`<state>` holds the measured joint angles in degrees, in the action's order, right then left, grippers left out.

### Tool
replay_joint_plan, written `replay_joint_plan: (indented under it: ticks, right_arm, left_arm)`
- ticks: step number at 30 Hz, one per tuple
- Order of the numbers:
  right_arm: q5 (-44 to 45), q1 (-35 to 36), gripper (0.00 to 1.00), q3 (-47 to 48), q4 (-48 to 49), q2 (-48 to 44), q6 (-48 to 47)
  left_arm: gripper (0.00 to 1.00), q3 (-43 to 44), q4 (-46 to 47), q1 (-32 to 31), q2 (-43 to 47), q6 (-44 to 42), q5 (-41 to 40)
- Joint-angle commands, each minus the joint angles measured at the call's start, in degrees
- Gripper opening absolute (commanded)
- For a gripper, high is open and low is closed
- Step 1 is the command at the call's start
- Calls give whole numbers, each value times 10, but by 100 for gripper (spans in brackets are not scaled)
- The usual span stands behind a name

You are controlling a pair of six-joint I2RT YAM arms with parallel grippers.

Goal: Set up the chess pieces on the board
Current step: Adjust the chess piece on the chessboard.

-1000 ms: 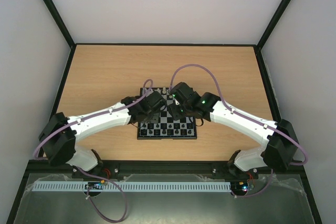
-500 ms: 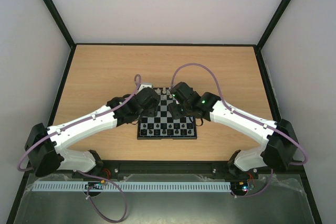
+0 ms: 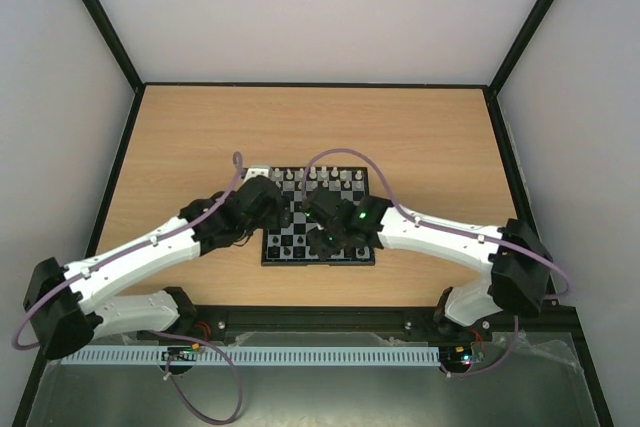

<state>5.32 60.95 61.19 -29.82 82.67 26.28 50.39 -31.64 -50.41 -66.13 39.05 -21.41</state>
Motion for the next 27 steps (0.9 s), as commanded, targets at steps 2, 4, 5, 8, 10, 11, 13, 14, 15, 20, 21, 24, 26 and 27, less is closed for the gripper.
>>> replay_joint_plan:
  ticks: [2,4,5,8,10,11,13,14,15,20,21,24,26,27]
  right_arm:
    - [15,24,39,-7,-51,38,29]
    - [20,30,39,-6,-56,50,35]
    - [21,31,39,-6,-56,54,38]
    - [30,31,36,-4,-58,68,48]
    - [35,32,36,0,-58,76,51]
    - [36,32,36,2,-58,81,51]
    - [37,31,36,8,-59,88,53]
    - [38,31,36,10,-60,92,54]
    - [39,31,35,13,-60,94,54]
    - [47,31,32,15,-60,107,55]
    - [49,31,32,16,-60,109,55]
    - [54,30,30,20,-60,113,55]
    - [56,29,30,25,-60,113,54]
    - [58,28,30,26,-59,113,53]
  left_arm:
    - [100,-20,5,10,45,5,-16]
    - [100,-24,4,12,51,4,-15]
    - [99,-27,4,13,53,3,-14]
    - [99,-33,7,14,57,-1,-11]
    - [99,-36,7,15,59,-2,-11]
    - [100,-37,7,17,60,-3,-10]
    - [100,-38,6,19,63,-6,-9]
    - [99,-38,6,21,64,-7,-9]
    - [99,-39,5,22,66,-8,-8]
    - [100,-43,5,27,67,-12,-4]
    - [99,-45,6,29,67,-12,-3]
    - [100,-46,9,30,65,-13,0]
    - [100,-46,10,30,65,-13,1]
    - [100,-47,10,31,63,-13,1]
